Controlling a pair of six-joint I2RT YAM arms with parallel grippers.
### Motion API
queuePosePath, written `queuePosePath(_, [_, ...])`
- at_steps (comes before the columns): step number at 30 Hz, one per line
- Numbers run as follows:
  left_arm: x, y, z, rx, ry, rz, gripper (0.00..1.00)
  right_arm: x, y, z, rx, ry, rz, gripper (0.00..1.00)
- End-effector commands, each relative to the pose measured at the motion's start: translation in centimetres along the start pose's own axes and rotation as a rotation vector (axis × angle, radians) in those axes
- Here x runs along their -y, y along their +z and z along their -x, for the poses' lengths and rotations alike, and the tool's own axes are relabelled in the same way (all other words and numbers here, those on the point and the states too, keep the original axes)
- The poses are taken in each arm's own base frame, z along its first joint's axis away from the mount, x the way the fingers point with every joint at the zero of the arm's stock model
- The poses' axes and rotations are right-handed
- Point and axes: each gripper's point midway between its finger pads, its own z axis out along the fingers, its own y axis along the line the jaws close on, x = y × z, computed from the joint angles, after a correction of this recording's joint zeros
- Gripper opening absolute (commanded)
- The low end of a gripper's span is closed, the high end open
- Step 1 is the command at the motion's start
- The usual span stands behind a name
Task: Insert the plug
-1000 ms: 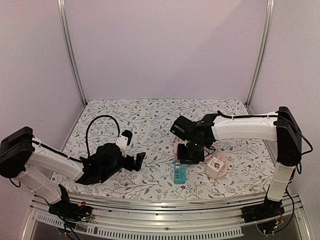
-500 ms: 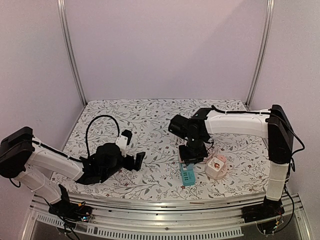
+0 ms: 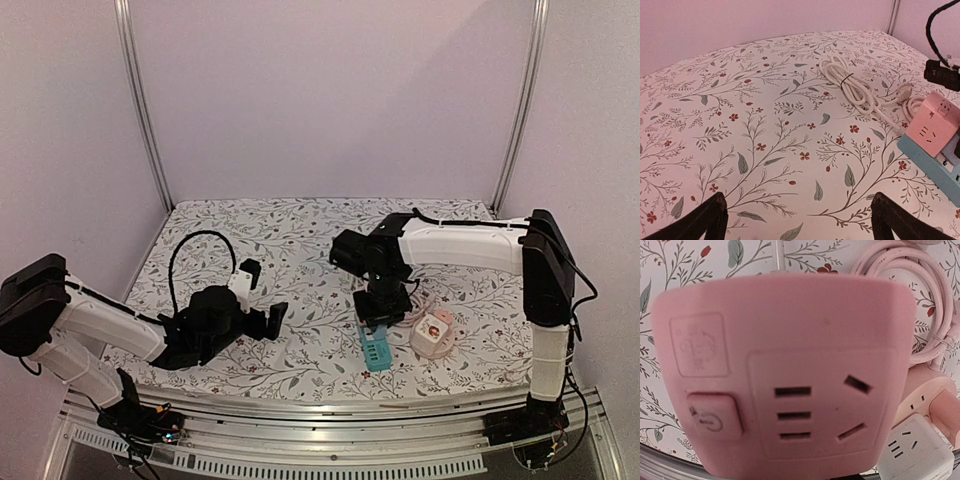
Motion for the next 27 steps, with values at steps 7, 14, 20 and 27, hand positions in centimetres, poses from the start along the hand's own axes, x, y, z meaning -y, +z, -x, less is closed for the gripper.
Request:
queuePosePath(7, [-0.8, -0.1, 0.2, 0.013, -0.007, 0.007, 0.99, -0.7, 4.0, -1.4, -0.09, -0.055, -0.046, 0.0])
queuePosePath(14, [-0.9, 0.0, 0.1, 0.011, -0.008, 0.01, 0.99, -0.7, 4.5, -1.6, -0.103, -0.077, -0.051, 0.0])
queuePosePath(20, [-1.1, -0.1, 0.0, 0.012, -0.01, 0.011, 0.99, -0.6, 5.0, -1.6, -0.106, -0.082, -0.062, 0.0])
queuePosePath(27, [-1.1, -0.2, 0.0, 0.015, -0.017, 0.004, 0.99, -0.1, 5.9, -2.1, -0.114, -0.079, -0.048, 0.0])
